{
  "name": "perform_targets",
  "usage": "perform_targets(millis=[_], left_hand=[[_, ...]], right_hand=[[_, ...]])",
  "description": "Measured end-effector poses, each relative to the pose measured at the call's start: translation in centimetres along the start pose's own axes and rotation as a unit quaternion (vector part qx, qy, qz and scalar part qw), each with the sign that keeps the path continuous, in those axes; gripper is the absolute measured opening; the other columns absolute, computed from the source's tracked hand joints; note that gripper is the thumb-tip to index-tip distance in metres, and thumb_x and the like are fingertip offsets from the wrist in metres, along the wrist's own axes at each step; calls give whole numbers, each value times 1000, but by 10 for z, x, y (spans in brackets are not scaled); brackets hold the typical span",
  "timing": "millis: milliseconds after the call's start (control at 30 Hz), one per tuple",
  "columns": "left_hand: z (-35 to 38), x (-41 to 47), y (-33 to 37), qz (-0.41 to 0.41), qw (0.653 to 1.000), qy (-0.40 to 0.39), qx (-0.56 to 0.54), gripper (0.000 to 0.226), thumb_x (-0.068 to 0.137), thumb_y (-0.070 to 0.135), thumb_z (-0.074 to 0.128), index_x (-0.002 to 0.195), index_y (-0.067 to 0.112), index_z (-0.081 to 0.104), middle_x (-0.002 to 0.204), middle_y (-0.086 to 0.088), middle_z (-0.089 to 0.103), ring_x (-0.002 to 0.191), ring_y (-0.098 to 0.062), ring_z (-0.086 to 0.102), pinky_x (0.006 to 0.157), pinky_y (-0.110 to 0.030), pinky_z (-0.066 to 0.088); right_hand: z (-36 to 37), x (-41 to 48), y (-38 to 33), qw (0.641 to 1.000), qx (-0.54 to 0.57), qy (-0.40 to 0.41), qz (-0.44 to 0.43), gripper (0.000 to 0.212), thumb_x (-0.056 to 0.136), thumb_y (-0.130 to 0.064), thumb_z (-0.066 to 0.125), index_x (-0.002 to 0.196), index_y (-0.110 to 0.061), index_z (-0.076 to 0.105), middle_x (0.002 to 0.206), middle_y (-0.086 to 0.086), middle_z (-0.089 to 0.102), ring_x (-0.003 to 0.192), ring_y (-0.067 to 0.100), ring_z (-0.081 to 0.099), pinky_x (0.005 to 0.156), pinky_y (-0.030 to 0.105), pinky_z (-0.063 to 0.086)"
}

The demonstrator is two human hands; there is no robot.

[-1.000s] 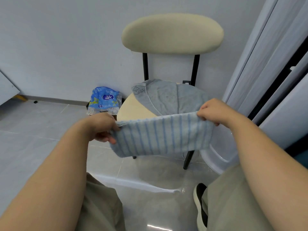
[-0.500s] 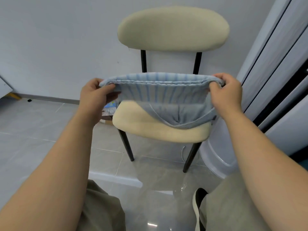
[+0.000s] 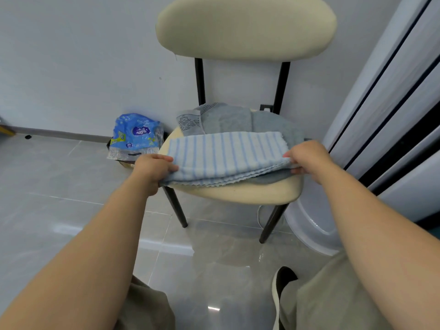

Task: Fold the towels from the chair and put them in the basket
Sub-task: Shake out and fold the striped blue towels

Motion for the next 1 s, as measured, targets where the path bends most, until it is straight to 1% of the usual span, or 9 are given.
perform_targets(millis=[133, 200, 267, 333, 467, 600, 700, 867, 1000], left_hand=[[3, 9, -2, -55, 998, -24, -26, 40, 75, -7, 70, 113, 5, 65, 114, -13, 65, 95, -29, 66, 84, -42, 58], [11, 10, -1, -81, 994, -63, -41, 40, 78, -6, 64, 117, 2, 62, 114, -12, 68, 85, -26, 71, 69, -32, 60], [17, 4, 6, -85, 989, -101, -62, 29, 85, -7, 55, 110, 7, 62, 102, -7, 65, 59, -18, 70, 47, -22, 54], [21, 5, 12, -81, 984, -140, -77, 31, 86, -7, 48, 101, 15, 64, 106, -4, 61, 56, -16, 67, 41, -20, 50], [24, 13, 17, -77, 976, -192, -72, 51, 78, -6, 45, 109, 23, 73, 122, -3, 64, 82, -20, 60, 51, -24, 49], [32, 12, 20, -75, 967, -222, -99, 65, 69, -5, 39, 121, 19, 72, 128, -4, 68, 93, -25, 65, 65, -27, 56], [39, 11, 24, -69, 963, -237, -109, 58, 75, -3, 43, 123, 15, 71, 124, -6, 70, 88, -23, 68, 61, -25, 59], [39, 16, 42, 10, 973, -196, -119, 33, 87, 16, 71, 120, 12, 72, 118, -9, 73, 85, -18, 73, 62, -24, 58], [35, 8, 60, 92, 980, -165, -53, 38, 87, 2, 68, 118, 22, 74, 123, 0, 69, 104, -18, 70, 77, -27, 58]], right_hand=[[11, 7, 7, 985, 159, -27, 63, 17, 87, -30, 68, 95, -16, 63, 89, 3, 63, 72, 20, 60, 55, 30, 56], [14, 16, 9, 985, 149, -37, 74, 23, 87, -21, 74, 105, -14, 62, 93, 5, 65, 72, 18, 63, 47, 25, 55], [14, 27, 13, 990, 82, -51, 104, 26, 85, -3, 73, 109, -8, 65, 103, 13, 69, 83, 25, 69, 63, 31, 61], [10, 33, 14, 988, -1, -74, 137, 21, 87, 1, 68, 107, -4, 65, 109, 16, 67, 98, 30, 66, 91, 39, 55], [4, 31, -4, 985, 5, -108, 133, 21, 89, 8, 56, 95, -11, 60, 100, 12, 59, 88, 24, 54, 73, 30, 43], [14, 23, -11, 982, 64, -125, 124, 41, 83, 15, 50, 89, -24, 60, 103, 7, 55, 90, 27, 56, 80, 36, 52], [17, 19, -12, 979, 77, -136, 131, 44, 75, 13, 46, 89, -25, 64, 110, 8, 56, 97, 30, 55, 100, 45, 51], [22, 8, -17, 976, 72, -169, 120, 51, 75, 5, 41, 98, -26, 73, 117, 5, 56, 93, 29, 56, 73, 32, 54], [9, 5, -41, 990, 66, -124, 26, 61, 69, 7, 45, 108, -29, 75, 126, 4, 60, 106, 26, 58, 90, 36, 53]])
Point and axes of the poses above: each hand's wrist, its own x-axis towards the middle knuckle, its own z-axis out of the palm, y = z × x, the point moved 10 cm from there along x, towards the middle knuckle
